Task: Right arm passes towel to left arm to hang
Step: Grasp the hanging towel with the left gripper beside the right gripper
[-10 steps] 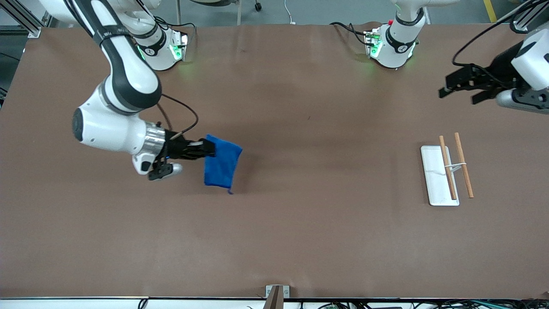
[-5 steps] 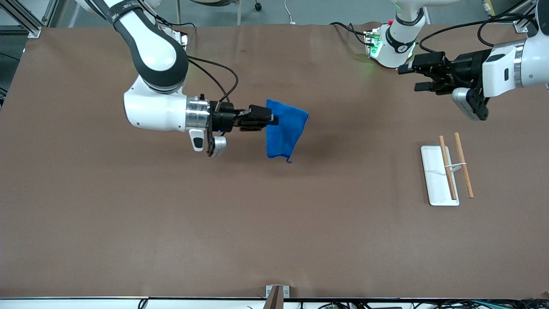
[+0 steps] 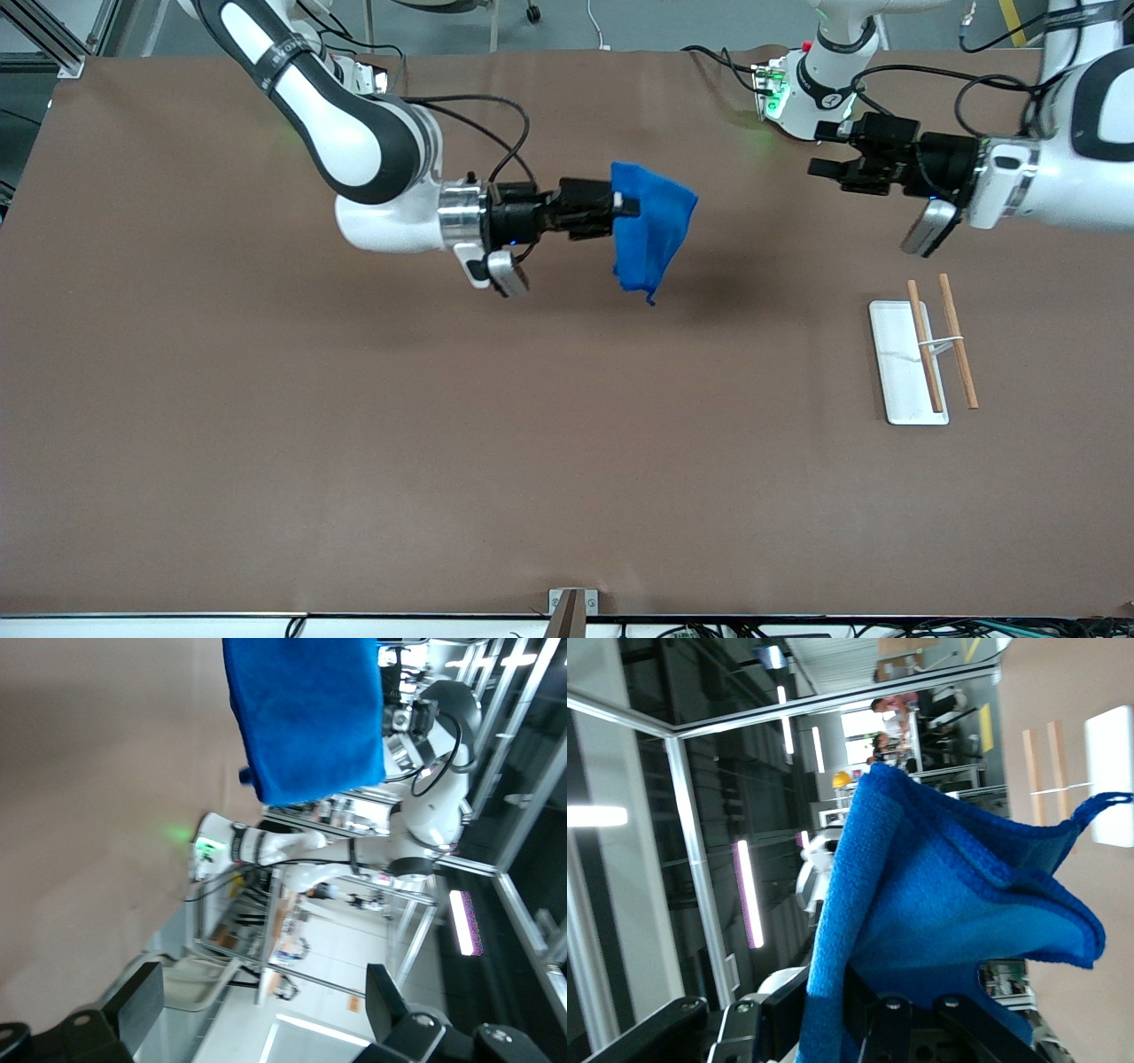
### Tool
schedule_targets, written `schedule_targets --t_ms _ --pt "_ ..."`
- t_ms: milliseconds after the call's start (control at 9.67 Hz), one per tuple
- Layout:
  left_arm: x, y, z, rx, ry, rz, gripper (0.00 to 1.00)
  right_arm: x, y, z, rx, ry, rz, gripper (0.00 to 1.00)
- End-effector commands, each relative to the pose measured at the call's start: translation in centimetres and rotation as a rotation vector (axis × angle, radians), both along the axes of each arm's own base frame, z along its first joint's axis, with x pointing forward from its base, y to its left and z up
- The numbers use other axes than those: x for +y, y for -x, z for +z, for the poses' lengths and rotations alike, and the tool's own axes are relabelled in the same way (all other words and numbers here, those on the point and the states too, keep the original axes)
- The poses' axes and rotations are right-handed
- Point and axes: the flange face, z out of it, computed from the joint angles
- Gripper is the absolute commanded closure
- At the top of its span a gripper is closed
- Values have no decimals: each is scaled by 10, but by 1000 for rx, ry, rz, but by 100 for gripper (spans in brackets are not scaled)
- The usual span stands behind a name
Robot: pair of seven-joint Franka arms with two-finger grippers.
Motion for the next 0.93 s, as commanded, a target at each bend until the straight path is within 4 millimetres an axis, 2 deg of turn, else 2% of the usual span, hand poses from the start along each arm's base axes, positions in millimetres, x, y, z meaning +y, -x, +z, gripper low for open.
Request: schedule_targets --t_ms 0,103,310,414,724,828 --pt "-17 3 -35 64 120 76 1 20 3 -4 -10 -106 -44 100" --pt "-27 3 -42 83 145 103 1 29 6 4 -11 -154 -45 100" --pt "-46 12 -59 139 186 124 5 39 7 3 10 -193 -57 100" --pt "-56 11 -68 153 181 141 7 45 12 7 6 -230 -51 100" --pt "-81 -2 -68 138 185 242 10 51 16 3 -4 -254 -62 100" --pt "-81 -6 -64 136 204 263 10 51 16 3 -3 -253 -62 100"
